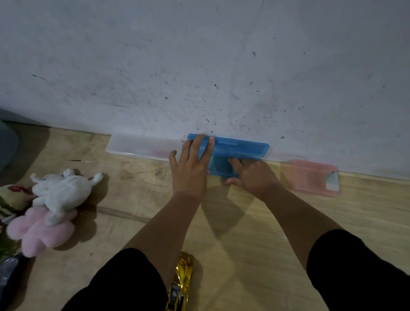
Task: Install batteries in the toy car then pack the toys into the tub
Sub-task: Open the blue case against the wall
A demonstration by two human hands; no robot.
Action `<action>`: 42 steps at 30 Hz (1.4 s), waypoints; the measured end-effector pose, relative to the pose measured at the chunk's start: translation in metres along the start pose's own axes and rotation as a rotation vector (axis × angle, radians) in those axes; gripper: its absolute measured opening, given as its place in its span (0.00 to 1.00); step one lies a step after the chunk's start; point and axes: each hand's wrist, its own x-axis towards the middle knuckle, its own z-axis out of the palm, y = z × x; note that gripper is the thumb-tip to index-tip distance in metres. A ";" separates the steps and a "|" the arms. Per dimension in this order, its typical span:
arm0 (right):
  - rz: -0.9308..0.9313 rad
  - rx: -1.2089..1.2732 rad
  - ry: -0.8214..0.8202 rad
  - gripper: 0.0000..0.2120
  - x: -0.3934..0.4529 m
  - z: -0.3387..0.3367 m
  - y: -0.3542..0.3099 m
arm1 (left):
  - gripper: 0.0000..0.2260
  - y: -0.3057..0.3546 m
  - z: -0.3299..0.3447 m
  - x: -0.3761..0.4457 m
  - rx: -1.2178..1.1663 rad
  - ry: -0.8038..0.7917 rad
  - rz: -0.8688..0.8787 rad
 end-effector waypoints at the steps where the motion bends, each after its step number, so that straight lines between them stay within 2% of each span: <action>1: 0.011 0.020 -0.001 0.34 -0.001 -0.006 0.001 | 0.37 0.000 -0.001 0.000 -0.004 0.005 -0.001; 3: 0.008 0.051 0.022 0.34 -0.001 -0.013 0.001 | 0.38 0.000 -0.001 0.000 0.003 0.034 -0.002; 5: -0.032 0.003 0.207 0.32 -0.004 -0.011 -0.001 | 0.39 0.000 -0.001 -0.001 0.000 0.019 0.000; 8: -0.056 -0.041 0.510 0.20 -0.015 0.008 -0.018 | 0.38 -0.001 -0.001 0.000 -0.022 -0.008 0.000; 11: -0.099 -0.075 0.606 0.16 -0.025 0.031 -0.037 | 0.38 -0.002 -0.002 0.001 -0.029 -0.029 -0.001; 19: -0.062 0.005 0.566 0.23 -0.028 0.042 -0.043 | 0.39 -0.007 0.006 0.001 -0.020 0.100 0.029; 23: -0.036 -0.038 0.541 0.23 -0.027 0.043 -0.043 | 0.37 -0.005 0.005 0.000 -0.035 0.040 0.035; 28: 0.003 -0.024 0.464 0.25 -0.028 0.038 -0.043 | 0.41 -0.006 0.012 -0.002 -0.030 0.104 0.037; 31: -0.004 -0.025 0.520 0.23 -0.032 0.037 -0.044 | 0.42 -0.007 0.014 -0.002 -0.054 0.147 0.034; 35: 0.136 0.004 0.687 0.21 -0.032 0.019 -0.042 | 0.40 -0.007 0.014 -0.002 -0.072 0.185 0.021; 38: 0.224 -0.016 0.596 0.25 -0.029 0.003 -0.033 | 0.38 -0.005 0.017 -0.005 -0.038 0.177 -0.002; 42: 0.247 -0.030 0.430 0.26 -0.040 0.009 -0.032 | 0.28 -0.005 0.029 -0.017 0.002 0.150 0.051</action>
